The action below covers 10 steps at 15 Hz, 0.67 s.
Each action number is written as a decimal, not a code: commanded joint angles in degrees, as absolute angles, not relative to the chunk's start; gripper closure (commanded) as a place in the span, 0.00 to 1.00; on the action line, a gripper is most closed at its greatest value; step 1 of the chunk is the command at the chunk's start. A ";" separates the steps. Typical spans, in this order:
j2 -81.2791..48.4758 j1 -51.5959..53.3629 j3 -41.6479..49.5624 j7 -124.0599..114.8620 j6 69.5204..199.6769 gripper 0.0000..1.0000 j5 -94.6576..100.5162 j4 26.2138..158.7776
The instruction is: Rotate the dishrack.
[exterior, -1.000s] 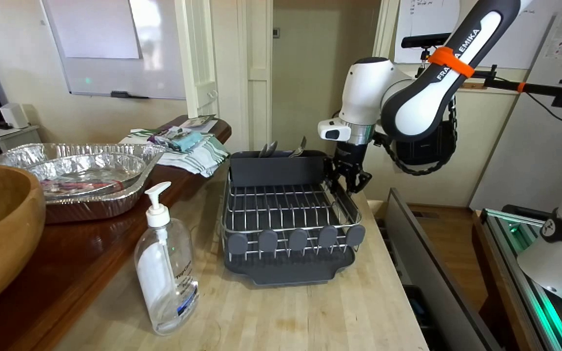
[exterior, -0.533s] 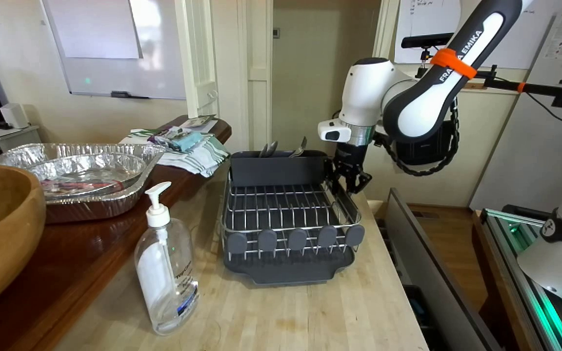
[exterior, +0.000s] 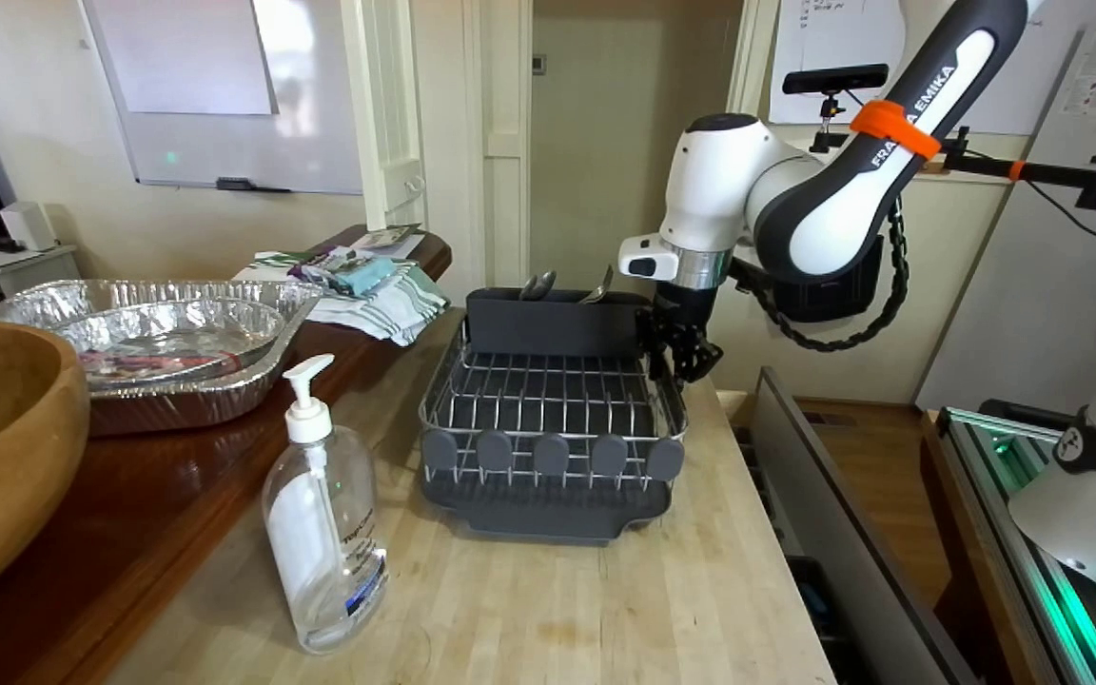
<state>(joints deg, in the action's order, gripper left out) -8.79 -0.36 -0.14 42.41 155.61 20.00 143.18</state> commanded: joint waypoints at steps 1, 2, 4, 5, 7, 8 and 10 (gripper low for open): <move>-9.50 0.44 1.15 32.15 155.45 0.86 22.94 142.47; -9.51 0.43 1.08 31.09 155.48 0.86 23.30 142.49; -9.27 0.30 0.85 29.66 155.60 0.86 23.28 142.55; -8.95 0.19 0.72 29.43 155.87 0.71 23.03 142.74; -8.39 0.02 0.56 29.19 156.19 0.36 22.77 143.17; -8.16 -0.07 0.50 28.75 156.26 0.33 22.58 143.31; -7.59 -0.27 0.63 27.05 156.46 0.18 22.77 143.47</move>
<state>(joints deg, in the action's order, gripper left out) -8.63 -0.01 0.19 30.64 155.61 21.68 142.96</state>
